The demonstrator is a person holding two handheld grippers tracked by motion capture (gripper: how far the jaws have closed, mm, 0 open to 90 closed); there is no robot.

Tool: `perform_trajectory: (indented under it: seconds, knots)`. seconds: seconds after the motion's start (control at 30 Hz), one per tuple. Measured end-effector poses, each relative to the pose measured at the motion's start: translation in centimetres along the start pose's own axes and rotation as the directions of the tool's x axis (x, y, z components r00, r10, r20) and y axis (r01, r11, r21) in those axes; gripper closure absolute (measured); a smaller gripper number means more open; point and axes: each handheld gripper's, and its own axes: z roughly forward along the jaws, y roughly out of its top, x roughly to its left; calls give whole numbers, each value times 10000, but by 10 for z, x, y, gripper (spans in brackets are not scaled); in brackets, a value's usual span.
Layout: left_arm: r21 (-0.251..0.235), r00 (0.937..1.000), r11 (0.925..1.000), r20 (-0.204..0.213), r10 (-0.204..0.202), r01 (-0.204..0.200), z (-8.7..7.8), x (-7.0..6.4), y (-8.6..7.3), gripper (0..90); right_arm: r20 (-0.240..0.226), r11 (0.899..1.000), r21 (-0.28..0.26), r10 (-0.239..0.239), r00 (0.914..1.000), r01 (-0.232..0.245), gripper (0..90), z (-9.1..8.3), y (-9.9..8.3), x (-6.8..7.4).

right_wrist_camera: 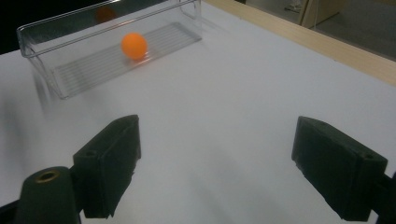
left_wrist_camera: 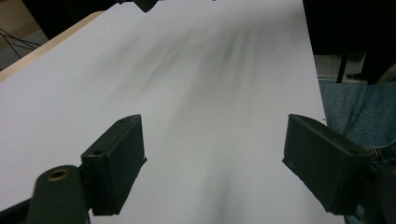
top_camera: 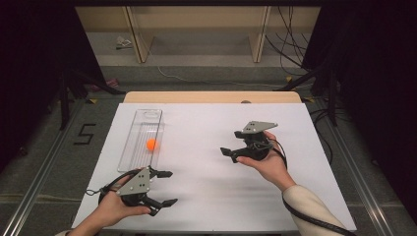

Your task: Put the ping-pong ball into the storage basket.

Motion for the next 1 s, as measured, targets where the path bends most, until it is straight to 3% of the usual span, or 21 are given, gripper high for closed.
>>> perform_trajectory:
  seconds: [0.43, 1.0]
  knots:
    - [-17, 10000, 10000, -34, -14, 14, 0, 0, 0, 201, 244, 9998, -12, 191, 9995, -191, 165, -22, -16, -3]
    - [-4, 10000, 10000, -64, -46, 46, 0, 0, 0, 200, 809, 9981, -151, 609, 9949, -599, 165, -65, -45, -9]
